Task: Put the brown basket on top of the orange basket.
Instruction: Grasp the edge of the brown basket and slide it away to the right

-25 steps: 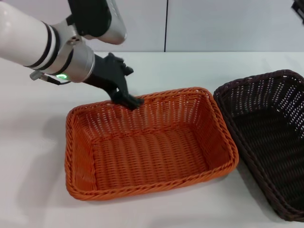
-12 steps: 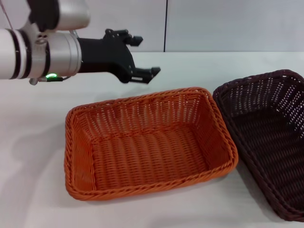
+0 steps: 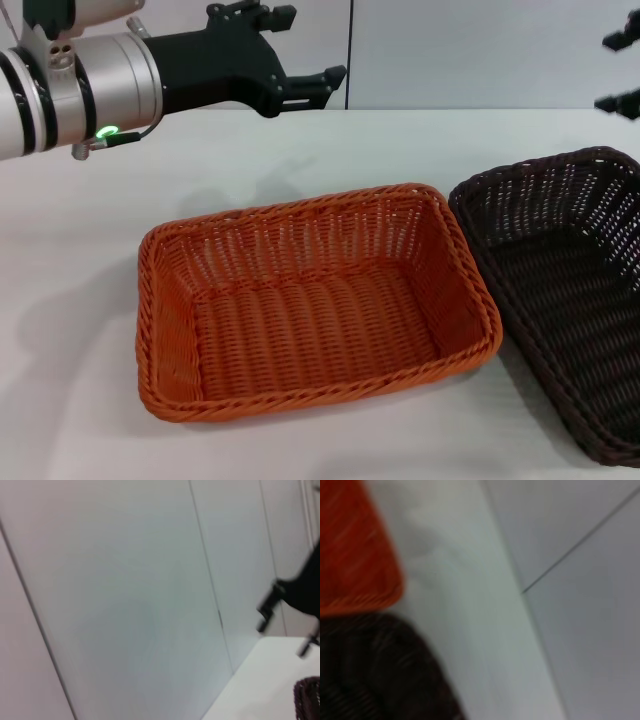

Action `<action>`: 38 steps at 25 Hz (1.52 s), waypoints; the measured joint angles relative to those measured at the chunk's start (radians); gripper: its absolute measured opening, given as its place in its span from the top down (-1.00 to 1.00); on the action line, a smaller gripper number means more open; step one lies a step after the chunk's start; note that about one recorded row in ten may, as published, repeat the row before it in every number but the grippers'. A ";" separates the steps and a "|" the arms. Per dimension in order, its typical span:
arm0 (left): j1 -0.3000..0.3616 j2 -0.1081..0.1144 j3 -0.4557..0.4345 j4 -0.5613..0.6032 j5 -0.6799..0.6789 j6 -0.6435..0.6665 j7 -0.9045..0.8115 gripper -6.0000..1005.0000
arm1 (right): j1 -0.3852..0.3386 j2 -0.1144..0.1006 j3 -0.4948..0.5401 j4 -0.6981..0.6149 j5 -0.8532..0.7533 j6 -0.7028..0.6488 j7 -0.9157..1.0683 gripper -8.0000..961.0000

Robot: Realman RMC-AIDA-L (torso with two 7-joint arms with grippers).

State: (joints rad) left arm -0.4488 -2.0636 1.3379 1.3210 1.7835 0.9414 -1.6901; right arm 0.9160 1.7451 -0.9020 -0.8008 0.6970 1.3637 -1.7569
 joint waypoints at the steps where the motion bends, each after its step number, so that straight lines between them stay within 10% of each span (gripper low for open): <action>1: 0.000 0.000 0.000 0.000 0.000 0.000 0.000 -0.69 | 0.002 0.008 -0.005 -0.002 -0.020 0.006 -0.013 -0.55; 28: -0.020 -0.004 0.148 -0.039 -0.168 -0.140 -0.031 -0.69 | 0.016 0.151 -0.050 0.173 -0.164 -0.237 -0.385 -0.54; 38: -0.017 -0.002 0.158 -0.041 -0.171 -0.145 -0.043 -0.69 | 0.023 0.161 -0.049 0.184 -0.174 -0.169 -0.405 -0.54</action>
State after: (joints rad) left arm -0.4655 -2.0660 1.4959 1.2800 1.6122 0.7960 -1.7334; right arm 0.9393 1.9066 -0.9506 -0.6171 0.5231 1.1943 -2.1623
